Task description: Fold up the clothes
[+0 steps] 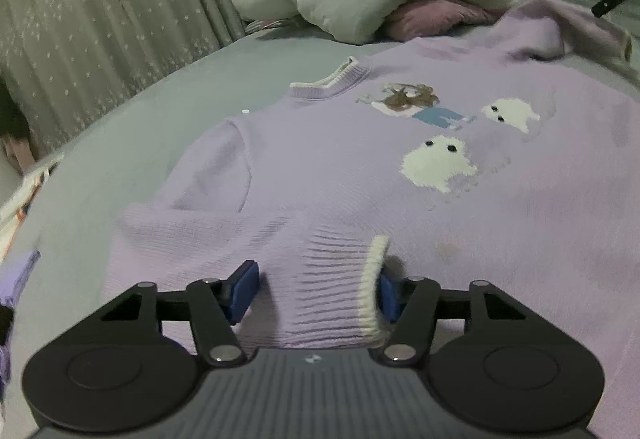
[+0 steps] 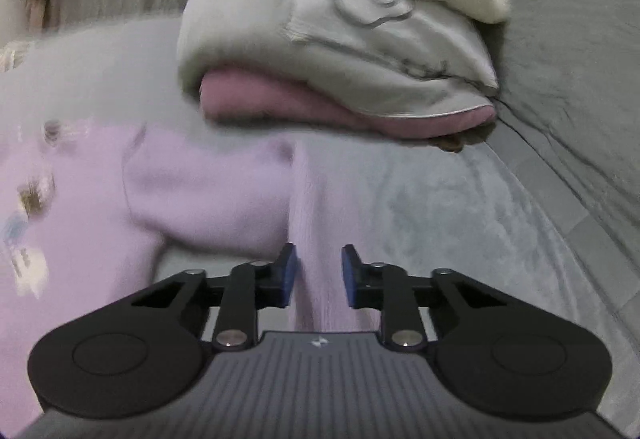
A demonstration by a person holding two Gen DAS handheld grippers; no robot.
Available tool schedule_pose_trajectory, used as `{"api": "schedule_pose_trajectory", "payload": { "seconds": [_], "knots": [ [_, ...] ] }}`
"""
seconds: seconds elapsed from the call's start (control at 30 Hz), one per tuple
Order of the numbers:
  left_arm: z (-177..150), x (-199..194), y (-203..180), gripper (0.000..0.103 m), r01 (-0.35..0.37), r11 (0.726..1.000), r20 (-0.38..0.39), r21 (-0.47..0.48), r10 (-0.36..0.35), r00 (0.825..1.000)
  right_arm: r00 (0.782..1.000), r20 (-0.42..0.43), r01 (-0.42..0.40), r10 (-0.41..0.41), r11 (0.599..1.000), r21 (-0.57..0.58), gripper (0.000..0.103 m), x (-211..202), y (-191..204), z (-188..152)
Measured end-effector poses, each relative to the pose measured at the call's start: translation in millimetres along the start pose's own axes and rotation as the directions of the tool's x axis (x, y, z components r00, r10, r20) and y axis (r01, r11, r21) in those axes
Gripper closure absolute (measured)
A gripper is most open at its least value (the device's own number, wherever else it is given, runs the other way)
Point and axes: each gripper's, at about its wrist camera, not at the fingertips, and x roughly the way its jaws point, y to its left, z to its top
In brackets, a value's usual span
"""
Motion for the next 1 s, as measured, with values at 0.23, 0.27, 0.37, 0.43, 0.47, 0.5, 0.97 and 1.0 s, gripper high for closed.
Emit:
{"api": "schedule_pose_trajectory", "payload": {
  "seconds": [0.23,0.27,0.37,0.43,0.47,0.5,0.97,1.0],
  "knots": [
    [1.5,-3.7,-0.1,0.050,0.007,1.000,0.004,-0.013,-0.007,1.000,0.985,-0.025,0.154,-0.170,0.939,-0.307,0.000,14.9,42.3,-17.7],
    [1.5,-4.1,-0.9,0.049,0.003,1.000,0.005,-0.010,-0.003,1.000,0.987,-0.003,0.147,-0.158,0.931,-0.335,0.000,12.5,51.0,-20.1],
    [1.6,-5.6,-3.1,0.034,-0.010,1.000,0.011,-0.001,0.010,1.000,0.993,0.004,0.110,-0.117,0.918,-0.381,0.000,12.5,70.4,-25.9],
    [1.7,-6.5,-4.7,0.029,-0.019,1.000,0.015,0.006,0.019,1.000,0.994,-0.041,0.077,-0.100,0.919,-0.387,0.001,21.4,78.8,-30.4],
    [1.7,-7.0,-5.4,0.026,-0.023,1.000,0.017,0.009,0.023,1.000,0.991,-0.080,0.068,-0.108,0.916,-0.394,0.001,31.7,83.1,-35.1],
    [1.8,-7.4,-6.2,0.024,-0.028,1.000,0.019,0.012,0.028,0.999,0.988,-0.102,0.066,-0.117,0.913,-0.402,0.003,37.5,86.8,-38.8],
    [-1.8,3.6,-25.3,0.025,-0.027,0.995,-0.008,0.097,0.028,1.000,0.995,-0.006,0.095,-0.096,0.987,-0.130,0.094,24.5,56.8,-26.9],
    [-0.6,5.4,-20.2,0.039,-0.037,0.997,-0.011,0.064,0.038,0.999,0.996,0.004,0.093,-0.093,0.990,-0.107,0.095,23.1,52.9,-25.6]
  ]
}}
